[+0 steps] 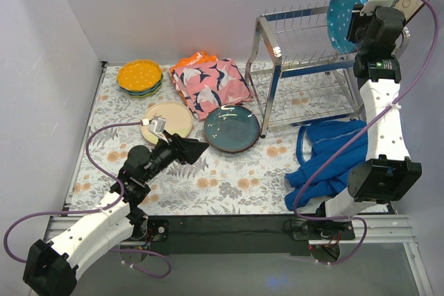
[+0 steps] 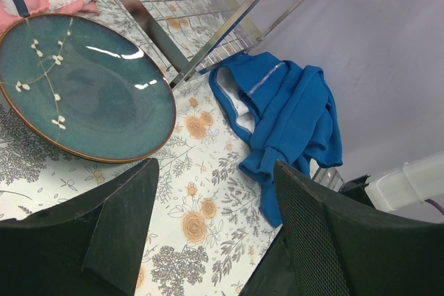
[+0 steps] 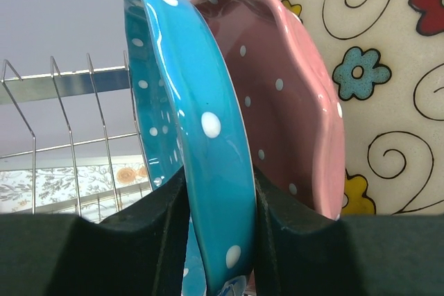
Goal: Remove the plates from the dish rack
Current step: Unload the plate from the dish rack.
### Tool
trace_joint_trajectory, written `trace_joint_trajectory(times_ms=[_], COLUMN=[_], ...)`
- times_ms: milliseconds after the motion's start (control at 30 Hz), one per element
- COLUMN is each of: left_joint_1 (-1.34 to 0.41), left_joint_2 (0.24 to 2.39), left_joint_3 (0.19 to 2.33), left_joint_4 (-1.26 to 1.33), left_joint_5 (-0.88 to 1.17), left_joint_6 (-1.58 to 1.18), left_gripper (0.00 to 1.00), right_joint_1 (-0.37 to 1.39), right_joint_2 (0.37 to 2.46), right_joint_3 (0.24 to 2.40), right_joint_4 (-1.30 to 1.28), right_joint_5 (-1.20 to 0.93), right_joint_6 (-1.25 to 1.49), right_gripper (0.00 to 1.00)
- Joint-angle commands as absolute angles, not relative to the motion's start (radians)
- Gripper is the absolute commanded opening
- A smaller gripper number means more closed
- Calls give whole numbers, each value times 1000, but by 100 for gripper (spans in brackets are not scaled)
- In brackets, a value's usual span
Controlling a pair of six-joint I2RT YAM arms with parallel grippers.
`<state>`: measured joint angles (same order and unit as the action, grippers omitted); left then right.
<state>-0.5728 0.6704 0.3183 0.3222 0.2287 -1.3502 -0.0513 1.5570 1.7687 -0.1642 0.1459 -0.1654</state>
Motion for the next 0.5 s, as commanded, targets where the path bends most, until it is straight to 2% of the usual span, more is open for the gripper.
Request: trace_joint_trajectory(times_ms=[0,467], left_joint_1=[-580,-578], left_joint_2=[658,658], left_joint_3=[324,321], left_joint_4=[328,330], left_joint_5=[239,238], left_joint_6=[-1345,-1344], left_gripper=[66,66], right_joint_1=[-32,-52], right_joint_2=[1529,1398], right_joint_3=[1752,1605], right_joint_4=[-58,135], right_joint_5=[98,8], right_joint_6=[-218,-156], right_gripper=[1,1])
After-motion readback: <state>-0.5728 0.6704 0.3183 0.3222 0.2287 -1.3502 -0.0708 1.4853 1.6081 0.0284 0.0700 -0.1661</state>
